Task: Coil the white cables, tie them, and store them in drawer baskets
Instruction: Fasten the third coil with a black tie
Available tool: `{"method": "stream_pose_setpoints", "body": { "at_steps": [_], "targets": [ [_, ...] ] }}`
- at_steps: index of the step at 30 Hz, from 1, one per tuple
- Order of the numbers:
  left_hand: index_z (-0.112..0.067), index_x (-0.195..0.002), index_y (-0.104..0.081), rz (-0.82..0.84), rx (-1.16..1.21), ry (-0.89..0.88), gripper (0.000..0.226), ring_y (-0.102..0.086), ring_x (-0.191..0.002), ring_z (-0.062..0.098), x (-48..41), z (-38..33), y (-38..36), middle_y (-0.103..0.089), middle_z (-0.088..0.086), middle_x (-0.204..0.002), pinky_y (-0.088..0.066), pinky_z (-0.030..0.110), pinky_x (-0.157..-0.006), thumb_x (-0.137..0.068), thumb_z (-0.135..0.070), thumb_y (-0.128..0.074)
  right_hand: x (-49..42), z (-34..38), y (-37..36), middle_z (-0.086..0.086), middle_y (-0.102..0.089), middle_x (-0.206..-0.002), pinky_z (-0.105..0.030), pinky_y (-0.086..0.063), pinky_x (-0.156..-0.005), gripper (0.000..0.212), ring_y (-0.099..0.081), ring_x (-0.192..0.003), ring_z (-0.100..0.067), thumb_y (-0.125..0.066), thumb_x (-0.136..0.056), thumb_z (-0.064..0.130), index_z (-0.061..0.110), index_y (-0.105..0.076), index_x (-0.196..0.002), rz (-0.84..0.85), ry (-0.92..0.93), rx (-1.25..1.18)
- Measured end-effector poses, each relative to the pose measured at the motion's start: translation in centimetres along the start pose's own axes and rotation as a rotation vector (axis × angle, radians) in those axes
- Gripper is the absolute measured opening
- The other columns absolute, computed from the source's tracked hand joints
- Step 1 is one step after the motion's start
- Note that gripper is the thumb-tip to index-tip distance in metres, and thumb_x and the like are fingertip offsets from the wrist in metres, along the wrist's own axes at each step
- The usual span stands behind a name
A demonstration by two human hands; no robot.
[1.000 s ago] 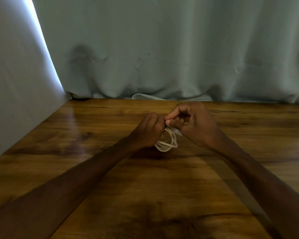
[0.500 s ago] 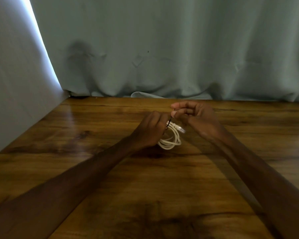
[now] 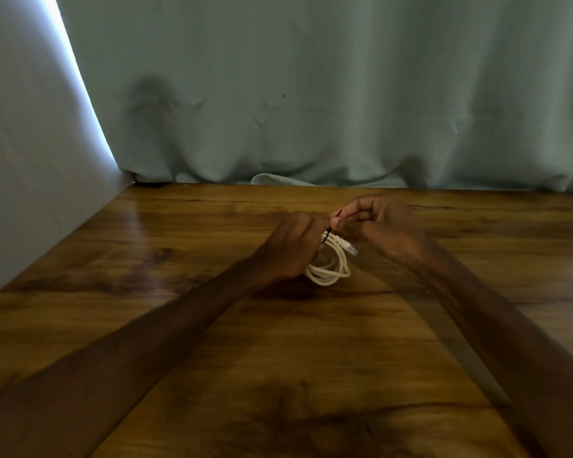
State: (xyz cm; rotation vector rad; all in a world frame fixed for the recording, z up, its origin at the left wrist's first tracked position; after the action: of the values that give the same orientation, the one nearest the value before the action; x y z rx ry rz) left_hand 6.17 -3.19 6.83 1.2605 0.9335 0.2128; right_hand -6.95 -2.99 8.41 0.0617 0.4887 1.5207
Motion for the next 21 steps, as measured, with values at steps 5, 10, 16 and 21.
{"method": "stream_pose_setpoints", "body": {
  "at_steps": [5,10,16,21],
  "targets": [
    [-0.002,-0.121,-0.059,0.078,0.131,0.008,0.029,-0.048,-0.115,0.026,0.1,-0.8,-0.4,-0.054,0.014,-0.119,-0.030,0.025,-0.085,-0.108,-0.022,-0.042,0.0,-1.2,-0.1,-0.006,-0.080,-0.087,-0.024,-0.059,-0.066,0.014,-0.075,-0.078,-0.013,-0.074,-0.087,-0.001,0.013,-0.078,-0.085,0.001,-0.072,0.009],
    [-0.003,-0.081,-0.069,-0.007,0.527,0.125,0.046,-0.063,-0.060,0.017,-0.6,-1.1,0.8,-0.068,0.006,-0.069,-0.047,0.029,-0.057,-0.110,-0.024,-0.041,0.3,-2.4,-0.2,-0.010,-0.080,-0.091,-0.020,-0.056,-0.060,0.018,-0.075,-0.077,-0.016,-0.063,-0.090,-0.009,0.001,-0.076,-0.095,0.031,-0.240,-0.210],
    [-0.015,-0.065,-0.064,0.030,0.715,0.246,0.049,-0.055,-0.050,0.006,-1.0,0.0,0.3,-0.061,-0.008,-0.054,-0.044,0.029,-0.056,-0.108,-0.023,-0.043,0.0,-0.6,0.9,-0.010,-0.079,-0.088,-0.021,-0.060,-0.065,0.017,-0.075,-0.076,-0.015,-0.069,-0.085,-0.011,0.005,-0.075,-0.086,-0.047,-0.105,-0.173],
    [-0.016,-0.088,-0.065,0.047,0.586,0.321,0.027,-0.051,-0.085,0.008,0.1,0.9,-1.5,-0.058,-0.004,-0.089,-0.036,0.030,-0.082,-0.107,-0.020,-0.047,0.1,0.2,0.5,-0.005,-0.079,-0.079,-0.025,-0.061,-0.070,0.017,-0.075,-0.074,-0.015,-0.077,-0.082,-0.005,0.011,-0.077,-0.083,-0.060,0.036,-0.032]
  ]
}}
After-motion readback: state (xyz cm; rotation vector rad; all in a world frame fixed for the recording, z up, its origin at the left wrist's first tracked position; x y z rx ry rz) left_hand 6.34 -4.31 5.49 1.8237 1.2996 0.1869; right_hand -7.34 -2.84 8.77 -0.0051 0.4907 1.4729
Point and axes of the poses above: each hand's wrist, its own x-axis away from the middle knuckle, its own y-axis out of the back of the hand, z = x × y, the point moved 8 cm from there along -x, towards the middle knuckle
